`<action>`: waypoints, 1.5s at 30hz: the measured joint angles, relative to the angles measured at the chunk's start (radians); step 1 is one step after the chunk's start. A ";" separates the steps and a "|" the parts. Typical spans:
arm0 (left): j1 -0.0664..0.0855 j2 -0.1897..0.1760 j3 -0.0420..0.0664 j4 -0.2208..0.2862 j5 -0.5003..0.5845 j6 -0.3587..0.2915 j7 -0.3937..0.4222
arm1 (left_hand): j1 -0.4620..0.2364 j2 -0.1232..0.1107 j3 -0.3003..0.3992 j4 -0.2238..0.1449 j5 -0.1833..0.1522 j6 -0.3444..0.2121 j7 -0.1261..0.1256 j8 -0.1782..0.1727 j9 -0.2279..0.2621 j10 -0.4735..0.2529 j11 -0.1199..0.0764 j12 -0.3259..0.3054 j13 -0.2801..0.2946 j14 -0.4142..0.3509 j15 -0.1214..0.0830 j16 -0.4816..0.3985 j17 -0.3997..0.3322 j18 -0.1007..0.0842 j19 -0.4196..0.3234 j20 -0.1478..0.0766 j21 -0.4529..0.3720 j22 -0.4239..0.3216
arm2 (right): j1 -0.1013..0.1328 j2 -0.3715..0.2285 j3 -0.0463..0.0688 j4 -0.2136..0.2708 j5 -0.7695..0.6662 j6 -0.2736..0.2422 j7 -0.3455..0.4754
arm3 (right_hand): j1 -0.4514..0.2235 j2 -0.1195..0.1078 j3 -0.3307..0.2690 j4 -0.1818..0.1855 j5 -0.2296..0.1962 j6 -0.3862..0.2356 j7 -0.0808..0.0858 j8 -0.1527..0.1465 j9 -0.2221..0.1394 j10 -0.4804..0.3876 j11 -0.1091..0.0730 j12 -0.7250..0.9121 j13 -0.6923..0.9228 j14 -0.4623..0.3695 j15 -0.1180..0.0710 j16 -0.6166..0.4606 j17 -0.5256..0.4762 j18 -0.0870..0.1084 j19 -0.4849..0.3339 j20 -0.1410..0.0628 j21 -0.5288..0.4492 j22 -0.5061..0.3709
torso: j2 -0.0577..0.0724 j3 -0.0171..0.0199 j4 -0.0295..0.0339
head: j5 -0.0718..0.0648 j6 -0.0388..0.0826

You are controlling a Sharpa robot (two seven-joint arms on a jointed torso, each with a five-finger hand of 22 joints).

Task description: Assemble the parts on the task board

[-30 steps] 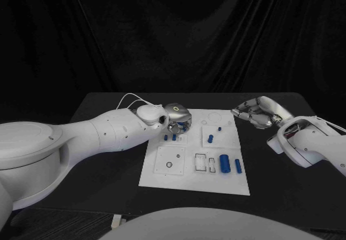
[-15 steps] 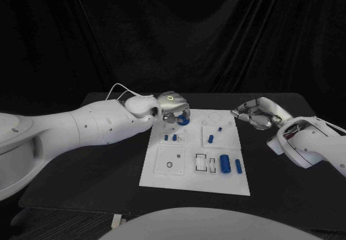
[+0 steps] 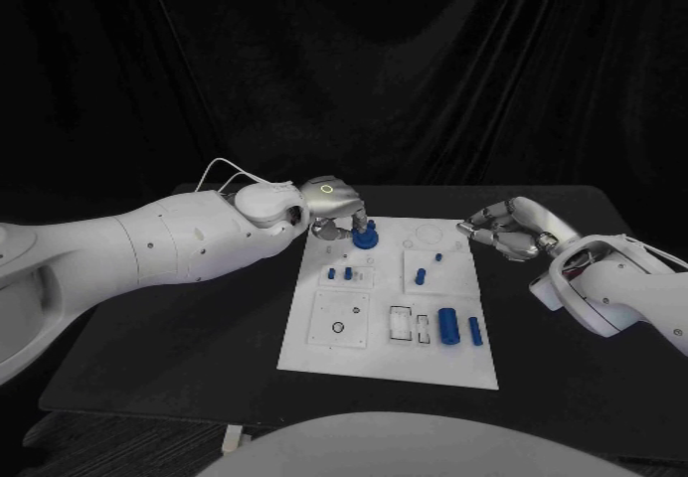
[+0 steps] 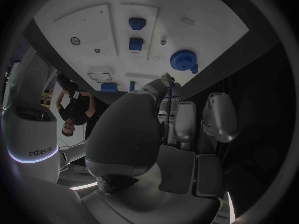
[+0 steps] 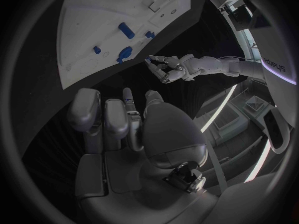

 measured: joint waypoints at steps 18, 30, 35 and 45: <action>-0.049 0.017 -0.001 -0.052 0.000 0.030 -0.002 | -0.007 -0.007 -0.004 0.004 0.000 0.000 0.000 0.000 -0.001 0.000 0.000 0.000 0.000 -0.004 0.004 -0.004 -0.007 0.000 0.000 0.000 -0.010 0.000 | -0.002 0.001 0.000 -0.005 0.000 0.007 0.000 | 0.000 0.000 0.000 0.000 0.000 0.000 0.000 0.000 0.000 0.000 0.000 0.000 0.000 0.000 0.000 0.000 -0.001 0.000 0.000 0.000 0.000 0.000 | 0.003 -0.0006 0.0007 | 0.001 0.000; -0.056 0.023 0.000 -0.075 0.000 0.055 -0.009 | -0.012 -0.012 -0.004 0.009 0.000 0.000 0.000 0.000 -0.002 -0.003 0.003 -0.004 0.000 -0.011 0.003 -0.010 -0.021 0.000 -0.008 0.000 -0.018 0.000 | -0.005 0.007 0.000 -0.010 0.000 0.015 -0.002 | 0.000 0.000 0.000 0.000 0.000 0.000 0.000 0.000 -0.001 -0.002 0.002 0.000 0.000 0.001 0.001 0.000 -0.002 0.000 0.000 0.000 0.000 0.000 | 0.002 -0.0007 -0.0005 | 0.004 0.000; -0.056 0.027 -0.001 -0.082 -0.001 0.063 -0.012 | -0.012 -0.012 -0.004 0.009 0.000 0.000 0.000 0.000 -0.002 -0.003 0.003 -0.004 0.000 -0.011 0.003 -0.010 -0.022 0.000 -0.008 0.000 -0.018 0.000 | -0.005 0.008 0.000 -0.011 0.001 0.017 -0.003 | 0.000 0.000 0.000 0.000 0.000 0.000 0.000 0.000 -0.001 -0.002 0.002 -0.002 0.006 0.001 0.001 0.000 -0.002 0.000 0.000 0.000 0.000 0.000 | 0.002 -0.0006 -0.0001 | 0.003 0.000; -0.058 0.041 -0.001 -0.094 -0.001 0.075 -0.014 | -0.012 -0.012 -0.004 0.009 0.000 0.000 0.000 0.000 -0.002 -0.003 0.003 -0.004 0.000 -0.011 0.003 -0.011 -0.022 0.000 -0.008 0.000 -0.019 0.000 | -0.005 0.008 0.000 -0.012 0.001 0.021 -0.004 | 0.001 0.001 0.000 0.000 0.000 0.000 0.000 0.000 -0.001 -0.002 0.002 -0.002 0.006 0.001 0.001 0.000 -0.002 0.000 0.000 0.000 0.000 0.000 | 0.002 -0.0004 0.0000 | 0.001 0.000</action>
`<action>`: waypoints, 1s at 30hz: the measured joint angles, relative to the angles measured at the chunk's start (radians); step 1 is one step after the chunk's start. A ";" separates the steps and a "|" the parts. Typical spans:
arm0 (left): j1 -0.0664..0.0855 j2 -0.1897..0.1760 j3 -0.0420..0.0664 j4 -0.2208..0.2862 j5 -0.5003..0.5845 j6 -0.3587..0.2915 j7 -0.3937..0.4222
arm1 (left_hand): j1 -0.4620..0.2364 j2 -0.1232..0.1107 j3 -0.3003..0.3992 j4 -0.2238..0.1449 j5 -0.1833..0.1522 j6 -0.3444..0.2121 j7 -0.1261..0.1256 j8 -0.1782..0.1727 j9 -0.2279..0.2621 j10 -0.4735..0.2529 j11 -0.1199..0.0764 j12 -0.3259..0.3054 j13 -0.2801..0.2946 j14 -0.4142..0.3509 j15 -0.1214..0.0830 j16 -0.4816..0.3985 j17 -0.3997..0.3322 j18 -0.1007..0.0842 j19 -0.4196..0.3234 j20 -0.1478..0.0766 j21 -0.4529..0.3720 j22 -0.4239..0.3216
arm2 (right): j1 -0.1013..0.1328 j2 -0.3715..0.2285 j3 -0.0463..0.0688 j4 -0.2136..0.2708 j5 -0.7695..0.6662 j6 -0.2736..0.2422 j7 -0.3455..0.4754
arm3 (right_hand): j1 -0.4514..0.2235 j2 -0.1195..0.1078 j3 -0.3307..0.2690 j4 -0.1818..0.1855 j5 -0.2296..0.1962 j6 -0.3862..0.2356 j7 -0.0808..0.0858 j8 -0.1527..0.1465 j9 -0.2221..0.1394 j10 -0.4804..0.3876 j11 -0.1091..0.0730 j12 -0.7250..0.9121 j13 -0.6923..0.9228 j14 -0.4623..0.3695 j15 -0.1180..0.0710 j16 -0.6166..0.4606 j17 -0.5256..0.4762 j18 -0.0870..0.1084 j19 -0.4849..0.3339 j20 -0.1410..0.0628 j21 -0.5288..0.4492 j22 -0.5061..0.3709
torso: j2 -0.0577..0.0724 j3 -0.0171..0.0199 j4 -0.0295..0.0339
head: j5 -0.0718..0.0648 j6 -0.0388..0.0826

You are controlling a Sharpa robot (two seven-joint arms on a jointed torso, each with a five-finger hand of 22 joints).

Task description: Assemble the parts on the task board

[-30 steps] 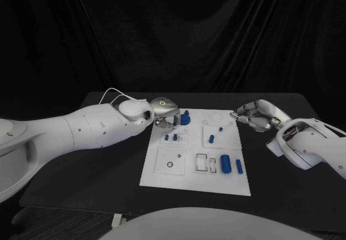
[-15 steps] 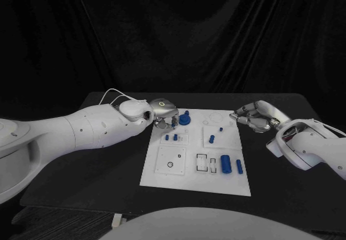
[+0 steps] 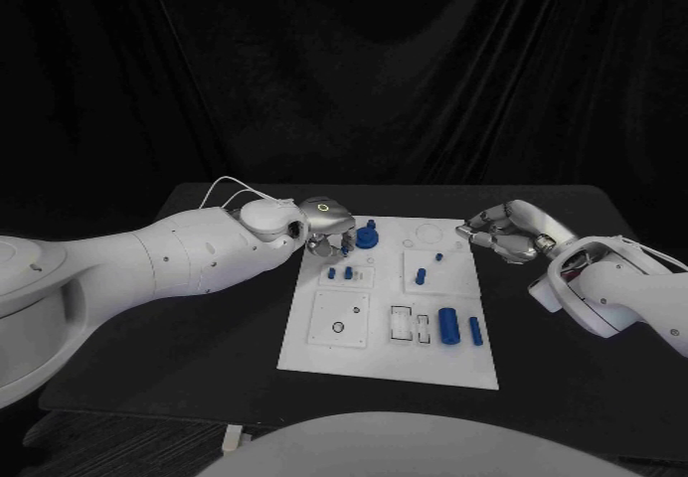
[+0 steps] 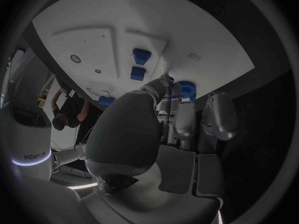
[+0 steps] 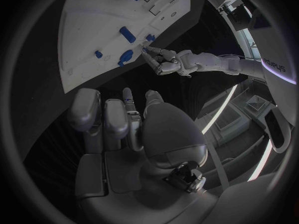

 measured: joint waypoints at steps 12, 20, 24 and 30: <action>-0.001 0.001 0.000 -0.001 0.000 0.022 -0.001 | -0.004 0.004 0.000 0.000 0.000 0.000 0.000 0.000 -0.001 0.000 0.000 0.000 0.000 -0.004 0.004 -0.005 -0.008 0.000 -0.003 0.003 -0.010 0.000 | 0.000 0.001 0.000 -0.001 0.000 0.003 -0.002 | 0.009 0.001 0.000 0.000 0.000 0.000 0.000 0.000 0.000 -0.001 0.001 0.002 0.006 -0.002 0.002 0.000 0.000 0.000 -0.004 0.004 0.000 0.000 | 0.000 0.0001 -0.0005 | -0.002 0.000; -0.001 0.002 0.000 0.000 0.000 0.031 -0.002 | -0.004 0.004 0.000 0.006 0.000 0.000 0.000 0.000 -0.002 0.000 0.000 0.000 -0.001 -0.004 0.004 -0.005 -0.009 0.000 -0.003 0.003 -0.014 0.000 | 0.000 0.001 0.000 -0.001 0.000 0.006 -0.004 | 0.009 0.001 0.000 0.000 0.000 0.000 0.000 0.000 -0.001 0.002 -0.002 0.002 0.012 -0.001 0.002 0.000 0.000 0.000 -0.004 0.004 0.000 0.000 | 0.000 0.0002 -0.0005 | -0.003 0.000; -0.001 0.002 0.000 0.000 0.000 0.035 -0.002 | -0.004 0.004 0.000 0.006 0.000 0.000 0.000 0.000 -0.002 0.000 0.000 0.000 -0.001 -0.007 0.000 -0.005 -0.009 0.000 -0.005 0.001 -0.014 0.000 | 0.000 0.002 0.000 -0.002 0.000 0.008 -0.005 | 0.009 0.001 0.000 0.000 0.000 0.000 0.000 0.000 -0.001 0.002 -0.002 0.002 0.012 -0.004 0.000 0.000 -0.001 0.000 -0.004 0.004 0.000 0.000 | 0.000 0.0003 -0.0002 | -0.003 0.000; -0.002 0.005 0.000 -0.001 0.000 0.041 -0.003 | -0.004 0.004 0.000 0.006 0.000 0.000 0.000 0.000 -0.002 0.000 0.000 -0.003 -0.001 -0.007 0.000 -0.008 -0.011 0.000 -0.007 0.000 -0.017 0.001 | -0.001 0.003 0.000 -0.002 0.000 0.011 -0.007 | 0.009 0.001 0.000 0.000 0.007 0.000 0.000 0.000 -0.001 0.002 -0.002 0.002 0.012 -0.004 0.000 0.000 -0.001 0.000 -0.004 0.004 0.000 0.000 | 0.000 0.0002 0.0000 | -0.008 0.000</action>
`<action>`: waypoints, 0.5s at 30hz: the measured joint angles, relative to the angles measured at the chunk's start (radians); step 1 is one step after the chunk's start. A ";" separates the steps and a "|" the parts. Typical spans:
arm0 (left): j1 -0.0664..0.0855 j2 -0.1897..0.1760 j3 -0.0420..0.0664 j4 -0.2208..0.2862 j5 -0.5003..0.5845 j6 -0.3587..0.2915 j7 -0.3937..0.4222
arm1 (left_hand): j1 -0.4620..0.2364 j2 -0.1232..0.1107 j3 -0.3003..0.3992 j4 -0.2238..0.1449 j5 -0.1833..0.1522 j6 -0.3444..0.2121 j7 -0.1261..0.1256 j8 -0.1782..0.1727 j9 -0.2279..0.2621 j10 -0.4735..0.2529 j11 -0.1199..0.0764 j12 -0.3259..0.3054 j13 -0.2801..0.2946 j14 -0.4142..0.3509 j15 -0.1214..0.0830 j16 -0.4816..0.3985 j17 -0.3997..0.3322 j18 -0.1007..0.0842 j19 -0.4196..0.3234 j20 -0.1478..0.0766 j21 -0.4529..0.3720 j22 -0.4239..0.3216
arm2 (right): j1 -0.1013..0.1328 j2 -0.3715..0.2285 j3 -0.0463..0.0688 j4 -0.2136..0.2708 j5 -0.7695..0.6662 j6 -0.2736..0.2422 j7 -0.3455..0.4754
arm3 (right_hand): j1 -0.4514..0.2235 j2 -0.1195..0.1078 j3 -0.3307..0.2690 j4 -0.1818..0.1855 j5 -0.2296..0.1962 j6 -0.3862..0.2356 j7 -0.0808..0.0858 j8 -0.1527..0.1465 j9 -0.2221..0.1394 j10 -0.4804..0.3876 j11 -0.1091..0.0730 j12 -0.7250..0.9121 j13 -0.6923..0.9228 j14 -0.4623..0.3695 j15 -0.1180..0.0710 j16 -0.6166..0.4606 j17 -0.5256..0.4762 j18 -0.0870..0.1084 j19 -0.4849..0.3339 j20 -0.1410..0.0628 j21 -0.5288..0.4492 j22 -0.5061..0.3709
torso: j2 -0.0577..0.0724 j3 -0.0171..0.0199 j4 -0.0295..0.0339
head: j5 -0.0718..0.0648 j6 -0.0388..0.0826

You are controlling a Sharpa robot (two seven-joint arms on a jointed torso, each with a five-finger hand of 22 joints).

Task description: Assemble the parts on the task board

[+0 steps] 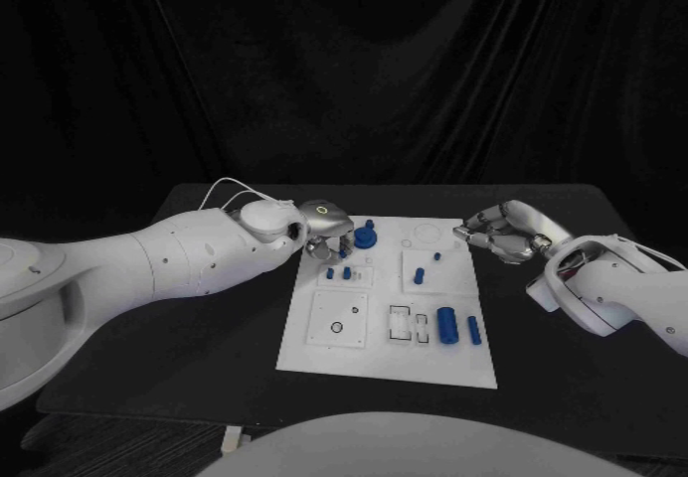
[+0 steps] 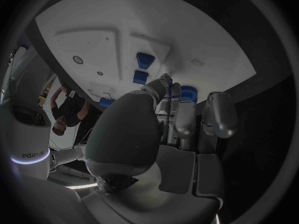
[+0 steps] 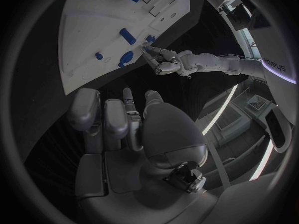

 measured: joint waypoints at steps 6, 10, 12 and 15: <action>0.000 0.002 0.000 0.000 0.000 0.001 -0.001 | -0.004 0.004 -0.003 0.003 0.000 0.000 0.000 0.000 0.000 0.000 0.000 0.000 0.000 0.000 0.000 0.000 0.000 0.000 0.000 0.000 -0.001 0.000 | 0.000 -0.001 0.000 0.000 0.000 0.002 -0.002 | 0.000 0.000 0.003 -0.003 0.000 0.000 0.000 0.000 0.000 0.000 0.000 0.000 0.000 0.000 0.000 0.000 0.000 0.000 0.000 0.000 0.000 0.000 | 0.000 0.0000 0.0000 | 0.000 0.000; 0.000 0.003 0.000 0.000 0.000 0.001 -0.001 | -0.004 0.004 0.000 0.006 0.000 0.000 0.000 0.000 -0.001 0.000 0.000 0.000 0.000 0.000 0.000 0.000 -0.001 0.000 0.000 0.000 -0.001 0.000 | -0.001 -0.002 0.000 0.000 0.000 0.003 -0.004 | 0.005 -0.005 0.003 -0.003 0.000 0.000 0.000 0.000 0.000 0.000 0.000 0.000 0.000 0.000 0.000 0.000 0.000 0.000 0.000 0.000 0.000 0.000 | 0.000 -0.0001 0.0002 | 0.000 0.000; -0.001 0.004 0.000 0.000 0.000 0.002 -0.001 | -0.004 0.004 0.000 0.006 0.000 0.000 0.000 0.000 -0.001 0.000 0.000 0.000 0.000 0.000 0.000 0.000 -0.001 0.000 0.000 0.000 -0.001 0.000 | -0.001 -0.002 0.000 0.000 0.000 0.004 -0.005 | 0.005 -0.005 0.003 -0.003 0.000 0.000 0.000 0.000 -0.001 0.000 0.000 0.000 0.000 0.000 0.000 0.000 0.000 0.000 0.000 0.000 0.000 0.000 | 0.000 -0.0001 0.0001 | -0.001 0.000; -0.001 0.005 0.000 -0.001 0.000 0.003 -0.001 | -0.004 0.004 0.000 0.006 0.000 0.000 0.000 0.000 -0.001 0.000 0.000 0.000 0.000 -0.004 0.004 -0.001 -0.004 0.000 -0.002 0.002 -0.002 0.000 | -0.001 -0.002 0.000 0.000 0.000 0.004 -0.006 | 0.007 -0.004 0.003 -0.003 0.000 0.000 0.000 0.000 -0.001 0.000 0.000 0.000 0.000 0.000 0.000 0.000 0.000 0.000 0.000 0.000 0.000 0.000 | 0.000 -0.0002 0.0001 | -0.001 0.000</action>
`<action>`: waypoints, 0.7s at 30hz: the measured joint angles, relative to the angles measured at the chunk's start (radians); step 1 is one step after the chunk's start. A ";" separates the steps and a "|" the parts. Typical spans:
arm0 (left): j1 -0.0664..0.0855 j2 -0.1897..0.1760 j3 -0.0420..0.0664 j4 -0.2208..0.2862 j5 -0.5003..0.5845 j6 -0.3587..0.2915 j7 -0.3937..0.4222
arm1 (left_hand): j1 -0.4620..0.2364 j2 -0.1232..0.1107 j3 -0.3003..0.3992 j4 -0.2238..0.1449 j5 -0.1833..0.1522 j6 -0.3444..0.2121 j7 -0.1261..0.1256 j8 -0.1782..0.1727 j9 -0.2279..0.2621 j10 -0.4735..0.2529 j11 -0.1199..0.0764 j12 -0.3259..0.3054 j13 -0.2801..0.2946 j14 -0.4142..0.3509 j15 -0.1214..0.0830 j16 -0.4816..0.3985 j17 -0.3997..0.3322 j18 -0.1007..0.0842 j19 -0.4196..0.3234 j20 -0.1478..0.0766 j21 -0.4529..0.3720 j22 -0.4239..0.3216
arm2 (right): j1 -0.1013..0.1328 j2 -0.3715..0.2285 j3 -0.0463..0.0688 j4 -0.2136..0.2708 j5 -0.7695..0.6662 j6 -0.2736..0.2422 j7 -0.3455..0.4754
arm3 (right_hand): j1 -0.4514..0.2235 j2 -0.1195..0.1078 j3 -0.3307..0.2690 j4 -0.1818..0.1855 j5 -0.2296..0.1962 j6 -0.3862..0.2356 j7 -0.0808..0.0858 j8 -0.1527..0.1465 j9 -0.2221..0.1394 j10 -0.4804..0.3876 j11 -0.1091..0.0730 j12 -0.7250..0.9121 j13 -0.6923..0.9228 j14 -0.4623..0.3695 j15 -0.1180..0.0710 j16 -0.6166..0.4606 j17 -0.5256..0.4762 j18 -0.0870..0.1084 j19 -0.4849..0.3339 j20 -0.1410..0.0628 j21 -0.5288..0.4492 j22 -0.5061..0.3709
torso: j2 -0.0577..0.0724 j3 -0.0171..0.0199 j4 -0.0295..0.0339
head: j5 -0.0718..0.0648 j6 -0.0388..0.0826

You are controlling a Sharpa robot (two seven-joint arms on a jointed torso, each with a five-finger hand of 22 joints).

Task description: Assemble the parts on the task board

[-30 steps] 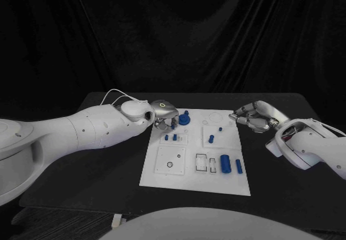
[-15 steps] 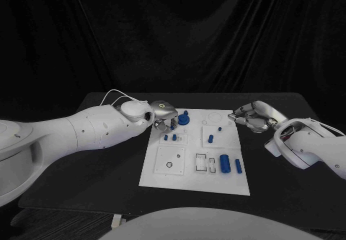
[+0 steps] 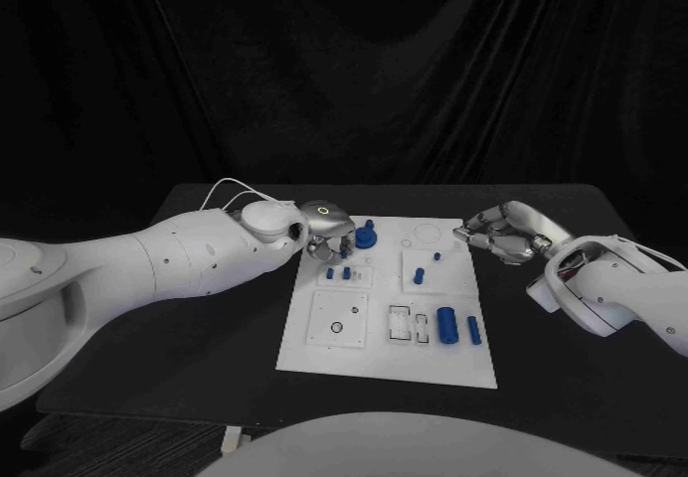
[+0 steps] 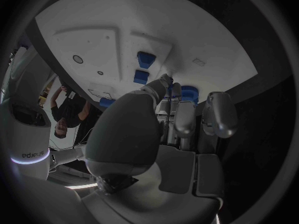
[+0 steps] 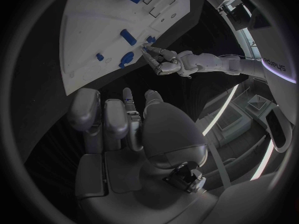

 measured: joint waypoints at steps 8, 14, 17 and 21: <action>-0.003 0.010 0.001 -0.013 0.000 0.014 -0.003 | 0.000 0.000 0.003 0.003 0.000 -0.004 0.004 0.000 -0.002 -0.004 0.004 -0.007 0.000 -0.013 0.001 -0.015 -0.024 0.000 -0.009 0.001 -0.018 0.000 | -0.001 0.000 0.000 0.000 0.000 0.002 -0.002 | 0.002 0.002 0.000 0.000 0.000 0.000 0.000 0.000 0.000 0.000 0.000 -0.001 0.002 -0.001 0.001 0.000 -0.001 0.000 0.000 0.000 0.000 0.001 | 0.000 0.0001 -0.0007 | 0.001 0.000; -0.011 0.011 0.002 -0.019 0.000 0.019 -0.009 | 0.000 0.000 0.003 0.003 0.002 -0.008 0.007 -0.001 -0.004 -0.010 0.004 -0.011 -0.001 -0.014 0.000 -0.019 -0.030 0.000 -0.009 0.001 -0.023 0.000 | -0.001 0.000 0.000 0.000 0.000 0.004 -0.004 | 0.003 0.003 0.000 0.000 0.000 0.000 0.000 0.000 0.000 0.000 0.000 -0.002 0.005 -0.001 0.002 0.000 -0.001 0.000 0.000 0.000 0.000 0.001 | 0.000 0.0001 -0.0006 | 0.001 0.000; -0.014 0.011 0.001 -0.021 0.000 0.020 -0.012 | 0.000 0.000 0.003 0.003 0.008 -0.034 0.004 -0.008 -0.010 -0.026 0.007 -0.022 -0.005 -0.014 0.000 -0.019 -0.032 0.000 -0.011 0.003 -0.028 0.000 | -0.001 -0.001 0.000 0.000 0.000 0.005 -0.005 | 0.004 0.004 0.000 0.000 0.000 0.000 0.000 0.000 0.000 -0.002 0.002 -0.002 0.005 -0.001 0.002 0.000 -0.001 0.000 0.000 0.000 0.000 0.001 | 0.000 0.0001 -0.0006 | 0.000 0.000; -0.019 0.011 0.000 -0.023 0.000 0.023 -0.018 | -0.022 -0.022 0.010 0.010 0.008 -0.120 -0.014 -0.008 -0.031 -0.067 0.010 -0.049 -0.018 -0.025 0.004 -0.026 -0.045 0.000 -0.016 0.001 -0.043 0.000 | -0.004 -0.001 0.000 0.000 0.000 0.007 -0.006 | 0.004 0.004 0.000 0.000 0.000 0.002 0.002 0.000 0.000 -0.002 0.002 -0.002 0.005 -0.001 0.002 0.000 -0.001 0.000 0.000 0.000 0.000 0.001 | 0.000 0.0000 -0.0006 | 0.001 0.000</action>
